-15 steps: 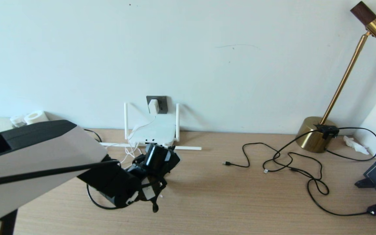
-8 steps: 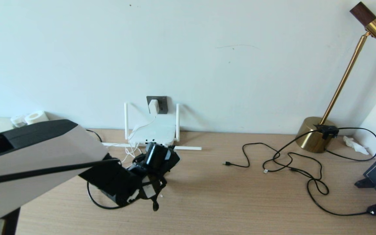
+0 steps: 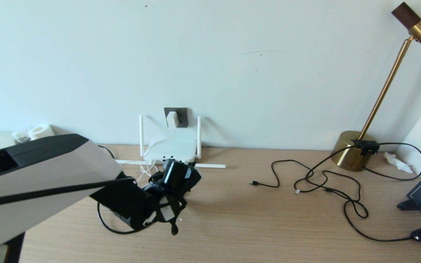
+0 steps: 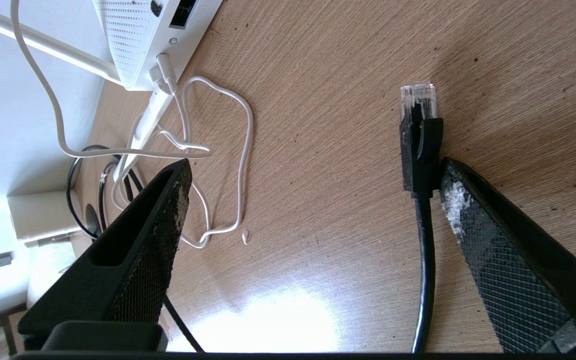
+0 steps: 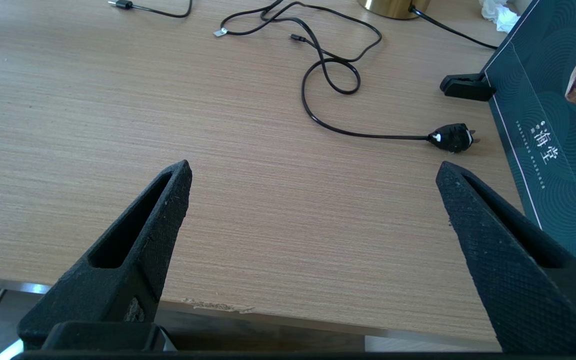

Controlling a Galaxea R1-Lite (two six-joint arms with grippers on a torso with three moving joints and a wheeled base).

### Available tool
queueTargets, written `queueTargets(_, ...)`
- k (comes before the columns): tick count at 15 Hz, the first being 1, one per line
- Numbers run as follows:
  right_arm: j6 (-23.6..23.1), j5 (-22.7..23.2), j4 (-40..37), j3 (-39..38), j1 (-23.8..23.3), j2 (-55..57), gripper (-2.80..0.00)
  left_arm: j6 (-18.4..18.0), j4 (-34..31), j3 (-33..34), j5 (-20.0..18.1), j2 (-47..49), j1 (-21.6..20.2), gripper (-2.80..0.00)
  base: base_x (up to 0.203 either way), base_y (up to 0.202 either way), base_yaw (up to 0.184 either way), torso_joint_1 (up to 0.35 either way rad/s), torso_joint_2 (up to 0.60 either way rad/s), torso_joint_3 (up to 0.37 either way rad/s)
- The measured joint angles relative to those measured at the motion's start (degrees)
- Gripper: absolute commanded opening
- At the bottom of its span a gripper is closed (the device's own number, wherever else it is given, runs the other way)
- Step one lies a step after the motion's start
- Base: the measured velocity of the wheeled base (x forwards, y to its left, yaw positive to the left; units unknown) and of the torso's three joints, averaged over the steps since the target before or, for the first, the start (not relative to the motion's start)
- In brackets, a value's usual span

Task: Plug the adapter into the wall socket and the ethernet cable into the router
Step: Plug cable into router interface

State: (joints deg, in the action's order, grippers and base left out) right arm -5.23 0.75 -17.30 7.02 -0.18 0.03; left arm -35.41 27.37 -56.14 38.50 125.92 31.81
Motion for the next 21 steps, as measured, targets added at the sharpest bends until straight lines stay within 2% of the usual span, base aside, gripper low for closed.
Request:
queueTargets(8, 0.0, 0.02, 0.0, 0.0, 0.0, 0.0, 0.0, 0.09, 0.13, -0.37, -0.02, 0.24, 0.0, 0.0, 0.0, 0.0, 0.0, 0.0, 0.0, 0.0)
queueTargets(9, 0.0, 0.01, 0.0, 0.0, 0.0, 0.0, 0.0, 0.09, 0.16, -0.37, -0.02, 0.24, 0.05, -2.8, 0.0, 0.0, 0.0, 0.0, 0.0, 0.0)
queueTargets(21, 0.0, 0.02, -0.01, 0.02, -0.02, 0.01, 0.0, 0.16, -0.13, 0.05, -0.24, 0.98, 0.17, -2.8, 0.0, 0.0, 0.0, 0.0, 0.0, 0.0)
